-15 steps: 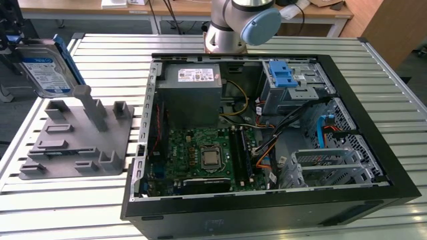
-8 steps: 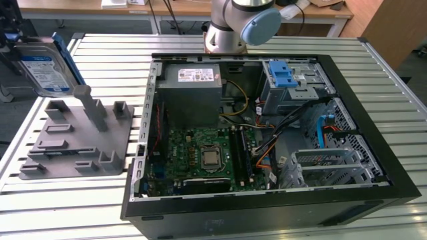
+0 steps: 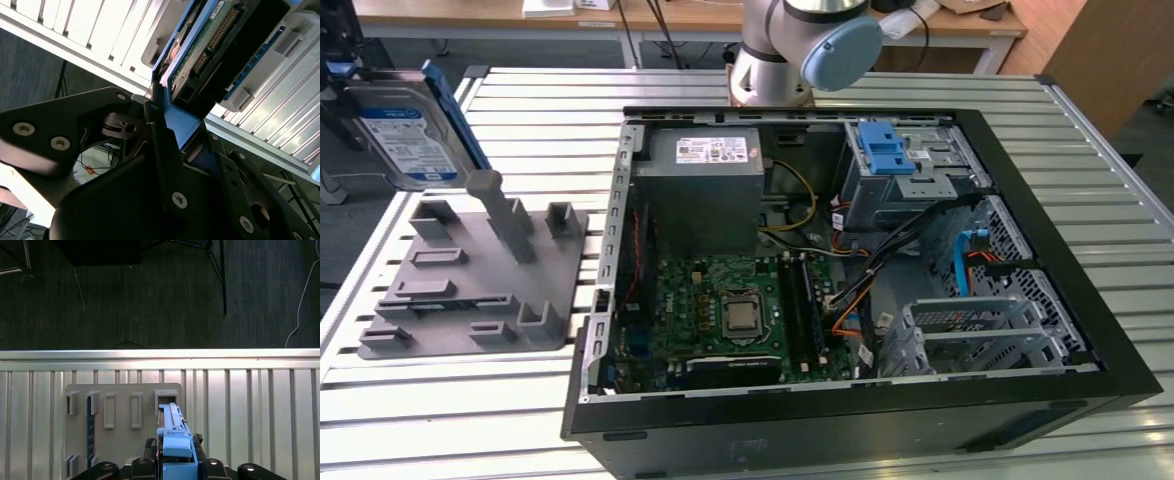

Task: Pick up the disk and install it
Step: 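Pick up the disk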

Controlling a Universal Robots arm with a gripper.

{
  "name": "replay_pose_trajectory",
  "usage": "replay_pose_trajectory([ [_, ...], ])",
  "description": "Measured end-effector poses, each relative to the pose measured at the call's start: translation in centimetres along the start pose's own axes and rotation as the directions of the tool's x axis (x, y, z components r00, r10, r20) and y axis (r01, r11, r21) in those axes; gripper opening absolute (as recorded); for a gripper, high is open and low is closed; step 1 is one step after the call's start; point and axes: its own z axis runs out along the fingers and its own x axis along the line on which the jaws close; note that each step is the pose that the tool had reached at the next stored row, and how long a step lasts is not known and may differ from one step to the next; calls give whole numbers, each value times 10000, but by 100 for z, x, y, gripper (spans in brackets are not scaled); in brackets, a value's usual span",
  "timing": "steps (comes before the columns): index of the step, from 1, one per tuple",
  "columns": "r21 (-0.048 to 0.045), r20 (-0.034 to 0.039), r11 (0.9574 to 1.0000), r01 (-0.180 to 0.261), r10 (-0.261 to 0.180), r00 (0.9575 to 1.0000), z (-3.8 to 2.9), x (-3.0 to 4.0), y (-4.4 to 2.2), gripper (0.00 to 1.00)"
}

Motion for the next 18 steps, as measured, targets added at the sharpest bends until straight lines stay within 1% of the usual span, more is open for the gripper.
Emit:
replay_pose_trajectory([
  [14, -1, 0, 10000, -1, 1, 10000, -40, -1, 1, 37],
  [18, -3, -1, 10000, -1, 1, 10000, -67, -1, 1, 37],
])
